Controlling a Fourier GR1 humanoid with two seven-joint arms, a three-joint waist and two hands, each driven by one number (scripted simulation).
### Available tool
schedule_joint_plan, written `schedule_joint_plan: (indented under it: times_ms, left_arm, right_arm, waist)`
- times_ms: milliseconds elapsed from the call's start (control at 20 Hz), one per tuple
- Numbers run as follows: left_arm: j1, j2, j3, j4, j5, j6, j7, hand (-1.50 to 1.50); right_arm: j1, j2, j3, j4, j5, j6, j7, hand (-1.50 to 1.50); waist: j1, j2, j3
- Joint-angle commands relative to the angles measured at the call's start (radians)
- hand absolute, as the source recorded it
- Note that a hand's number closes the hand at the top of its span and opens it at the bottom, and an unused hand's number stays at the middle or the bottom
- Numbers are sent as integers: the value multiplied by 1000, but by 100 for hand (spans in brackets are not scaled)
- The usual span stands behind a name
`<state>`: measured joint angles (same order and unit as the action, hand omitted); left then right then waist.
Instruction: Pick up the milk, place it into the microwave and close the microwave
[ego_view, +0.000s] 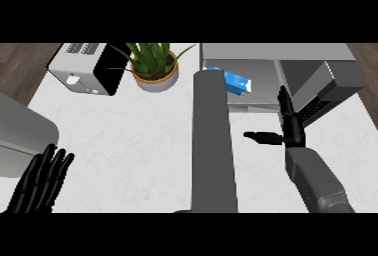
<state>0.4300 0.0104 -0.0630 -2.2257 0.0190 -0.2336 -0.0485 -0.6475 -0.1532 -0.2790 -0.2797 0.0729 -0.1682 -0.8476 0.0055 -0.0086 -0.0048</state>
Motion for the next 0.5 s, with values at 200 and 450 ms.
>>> schedule_joint_plan:
  times_ms: [200, 450]
  left_arm:
    - [24, 24, -43, 2, 34, -68, 7, -150]
    - [-65, 58, -108, 51, 49, -134, 64, -150]
  right_arm:
    - [230, 61, 9, -79, -45, 102, -105, -150]
    - [305, 109, 41, -163, -65, 198, -103, -150]
  waist:
    - [-10, 5, 4]
    - [-23, 4, 4]
